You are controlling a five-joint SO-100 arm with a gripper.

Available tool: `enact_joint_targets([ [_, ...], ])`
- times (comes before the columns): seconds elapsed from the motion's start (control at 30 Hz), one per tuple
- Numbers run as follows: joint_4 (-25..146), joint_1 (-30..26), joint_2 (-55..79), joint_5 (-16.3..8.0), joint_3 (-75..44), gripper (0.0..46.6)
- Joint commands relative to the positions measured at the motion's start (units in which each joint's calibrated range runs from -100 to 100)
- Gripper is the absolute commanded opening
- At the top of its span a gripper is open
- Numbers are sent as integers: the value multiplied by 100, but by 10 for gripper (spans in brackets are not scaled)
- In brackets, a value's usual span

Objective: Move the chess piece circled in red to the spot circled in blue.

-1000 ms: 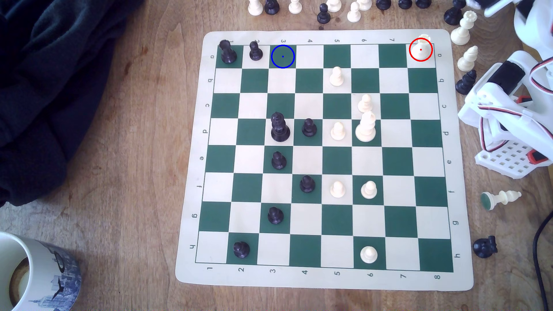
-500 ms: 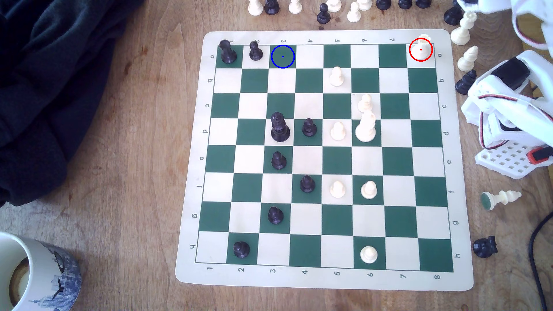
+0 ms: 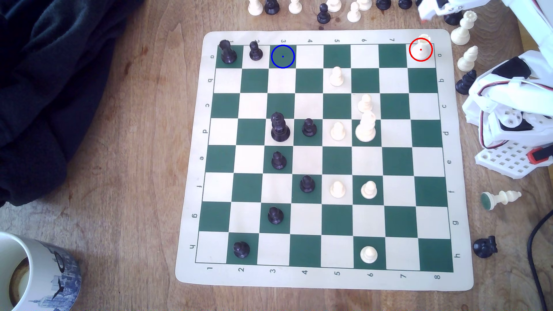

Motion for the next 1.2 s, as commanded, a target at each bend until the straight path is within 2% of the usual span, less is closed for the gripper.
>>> enact_joint_targets([
  [0.0, 27, 49, 369, 117, -390, 136],
  [0.1, -47, 49, 522, 142, -390, 134],
  [0.13, -96, 65, 649, 205, -390, 112],
  [0.27, -374, 135, 1031, 278, -390, 138],
  [0.6, -644, 33, 1532, 298, -326, 165],
  [1.17, -1070, 10, 2135, 317, -100, 165],
])
